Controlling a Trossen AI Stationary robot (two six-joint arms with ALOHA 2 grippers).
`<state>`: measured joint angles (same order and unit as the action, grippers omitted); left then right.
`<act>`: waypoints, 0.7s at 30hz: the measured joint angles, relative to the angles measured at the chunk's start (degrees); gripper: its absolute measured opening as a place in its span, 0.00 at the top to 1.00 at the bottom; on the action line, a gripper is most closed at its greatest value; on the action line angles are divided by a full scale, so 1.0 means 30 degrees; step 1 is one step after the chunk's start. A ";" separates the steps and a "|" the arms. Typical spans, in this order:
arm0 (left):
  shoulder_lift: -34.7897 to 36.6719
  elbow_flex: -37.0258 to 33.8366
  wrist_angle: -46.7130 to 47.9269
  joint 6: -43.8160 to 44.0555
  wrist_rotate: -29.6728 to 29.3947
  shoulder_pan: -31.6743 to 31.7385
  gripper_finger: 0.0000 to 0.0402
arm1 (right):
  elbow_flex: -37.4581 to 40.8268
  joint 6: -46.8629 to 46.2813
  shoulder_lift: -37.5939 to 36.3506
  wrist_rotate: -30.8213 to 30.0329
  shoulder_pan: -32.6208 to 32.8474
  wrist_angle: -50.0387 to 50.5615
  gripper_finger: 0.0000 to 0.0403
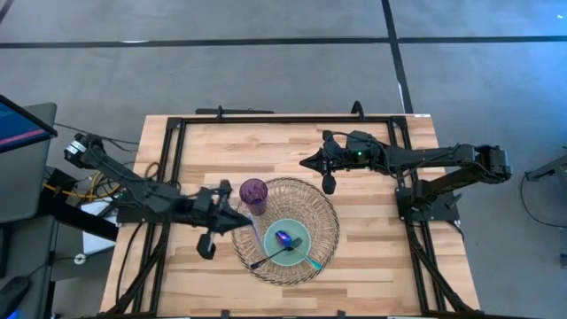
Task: Pick & Place Utensil
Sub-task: Put the violet straw into the violet glass on the woven mat
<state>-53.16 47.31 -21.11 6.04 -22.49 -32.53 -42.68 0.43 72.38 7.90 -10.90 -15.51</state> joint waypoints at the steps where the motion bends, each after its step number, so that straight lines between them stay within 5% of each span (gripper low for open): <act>1: 0.0201 -0.0006 -0.0244 -0.1289 -0.0268 0.0000 0.99 | 0.0000 0.0000 0.0000 -0.0001 0.0000 0.0001 0.99; 8: 0.1199 -0.0007 -0.0682 -0.8182 -0.3939 0.0007 0.99 | 0.0000 0.0000 0.0000 0.0002 0.0000 0.0080 0.99; 18: 0.1219 -0.0015 -0.1339 -0.9911 -0.5085 0.0007 0.99 | 0.0000 0.0015 0.0000 0.0002 0.0000 0.0131 0.99; 21: 0.1221 -0.0015 -0.1371 -1.0926 -0.6923 0.0000 0.99 | 0.0002 0.0015 0.0000 0.0002 0.0000 0.0138 0.99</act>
<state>-49.50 47.27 -25.22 -26.73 -43.26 -32.53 -42.67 0.47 72.38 7.90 -10.90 -15.09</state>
